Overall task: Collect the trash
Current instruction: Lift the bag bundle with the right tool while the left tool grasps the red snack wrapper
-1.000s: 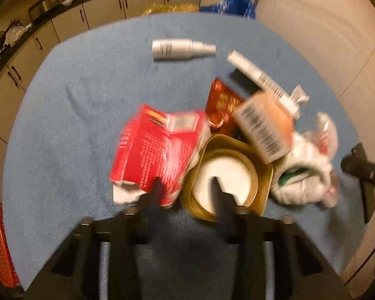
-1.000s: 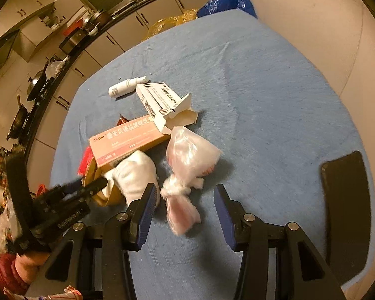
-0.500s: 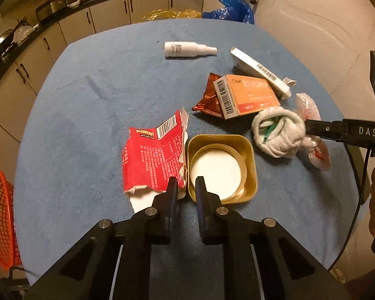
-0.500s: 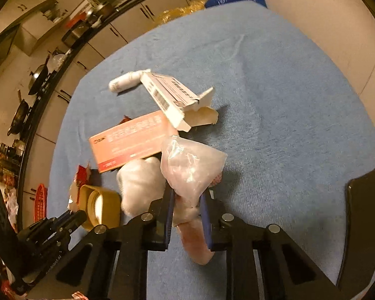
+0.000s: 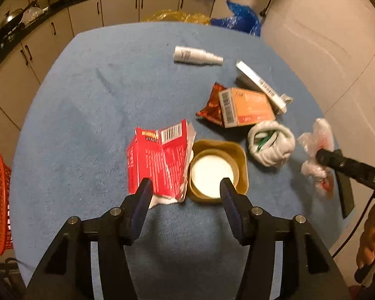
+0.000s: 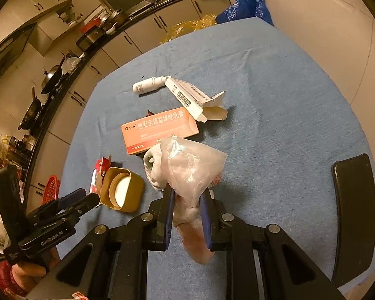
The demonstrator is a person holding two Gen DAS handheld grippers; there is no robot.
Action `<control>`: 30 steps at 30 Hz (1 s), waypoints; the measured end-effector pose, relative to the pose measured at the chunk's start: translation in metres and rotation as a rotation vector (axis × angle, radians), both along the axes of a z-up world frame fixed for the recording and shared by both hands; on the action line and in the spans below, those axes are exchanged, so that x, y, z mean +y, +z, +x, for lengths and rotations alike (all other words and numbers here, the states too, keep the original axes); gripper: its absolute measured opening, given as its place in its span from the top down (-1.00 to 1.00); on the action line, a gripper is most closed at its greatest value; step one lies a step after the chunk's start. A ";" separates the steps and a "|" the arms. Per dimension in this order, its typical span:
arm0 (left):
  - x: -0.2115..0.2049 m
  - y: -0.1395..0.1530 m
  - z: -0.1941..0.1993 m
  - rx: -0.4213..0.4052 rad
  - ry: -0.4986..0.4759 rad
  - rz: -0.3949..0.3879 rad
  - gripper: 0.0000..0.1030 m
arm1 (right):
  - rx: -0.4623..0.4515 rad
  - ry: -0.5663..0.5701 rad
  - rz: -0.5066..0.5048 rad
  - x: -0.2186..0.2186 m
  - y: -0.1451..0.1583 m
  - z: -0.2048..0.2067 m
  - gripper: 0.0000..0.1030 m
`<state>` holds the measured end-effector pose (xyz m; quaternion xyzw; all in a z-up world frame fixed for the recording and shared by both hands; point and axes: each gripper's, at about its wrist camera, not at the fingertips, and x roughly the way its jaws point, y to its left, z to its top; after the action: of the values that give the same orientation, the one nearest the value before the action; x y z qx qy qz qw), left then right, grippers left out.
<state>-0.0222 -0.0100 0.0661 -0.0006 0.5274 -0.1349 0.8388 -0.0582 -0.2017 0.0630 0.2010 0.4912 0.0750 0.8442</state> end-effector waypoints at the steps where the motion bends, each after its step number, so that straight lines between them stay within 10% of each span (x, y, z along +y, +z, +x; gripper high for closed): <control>1: 0.000 -0.001 0.000 0.010 0.008 -0.009 0.07 | 0.000 0.002 0.000 0.000 0.001 -0.001 0.60; 18: -0.002 -0.023 0.017 0.056 0.138 -0.003 0.18 | -0.009 0.102 0.002 0.002 -0.004 0.003 0.60; 30: 0.006 -0.014 0.042 0.021 0.095 -0.038 -0.12 | -0.031 0.045 -0.032 0.010 0.009 -0.006 0.60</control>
<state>0.0195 -0.0044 0.0524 -0.0429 0.5329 -0.1048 0.8386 -0.0643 -0.1917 0.0718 0.1752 0.4834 0.0894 0.8530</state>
